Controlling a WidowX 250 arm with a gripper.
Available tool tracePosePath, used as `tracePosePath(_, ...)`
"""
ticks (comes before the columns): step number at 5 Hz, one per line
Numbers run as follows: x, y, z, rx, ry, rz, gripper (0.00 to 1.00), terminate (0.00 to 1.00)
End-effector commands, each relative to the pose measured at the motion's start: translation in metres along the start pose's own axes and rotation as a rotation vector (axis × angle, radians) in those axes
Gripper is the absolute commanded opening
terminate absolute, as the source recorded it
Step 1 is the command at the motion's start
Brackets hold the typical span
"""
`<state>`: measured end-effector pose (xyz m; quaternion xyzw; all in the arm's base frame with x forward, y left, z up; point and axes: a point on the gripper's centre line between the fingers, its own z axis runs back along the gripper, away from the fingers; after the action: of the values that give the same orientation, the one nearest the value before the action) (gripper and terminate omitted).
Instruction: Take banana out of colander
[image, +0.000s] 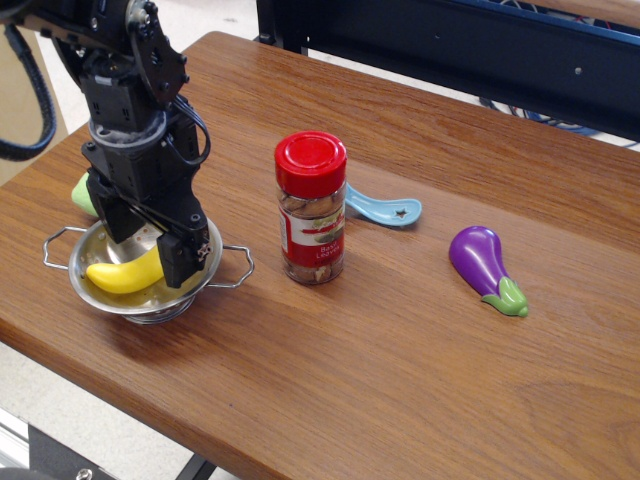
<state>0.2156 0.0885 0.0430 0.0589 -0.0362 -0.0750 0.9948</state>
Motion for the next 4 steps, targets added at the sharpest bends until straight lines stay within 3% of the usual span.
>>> tracePosePath(1, 0.0100, 0.0001, -0.0160, 0.031, 0.018, 0.004, 1.00, 0.00)
tracePosePath(3, 0.0061, -0.0008, -0.0245, 0.043, 0.015, 0.018, 1.00, 0.00)
tracePosePath(4, 0.0060, -0.0028, -0.0160, 0.049, -0.007, 0.039, 0.00, 0.00)
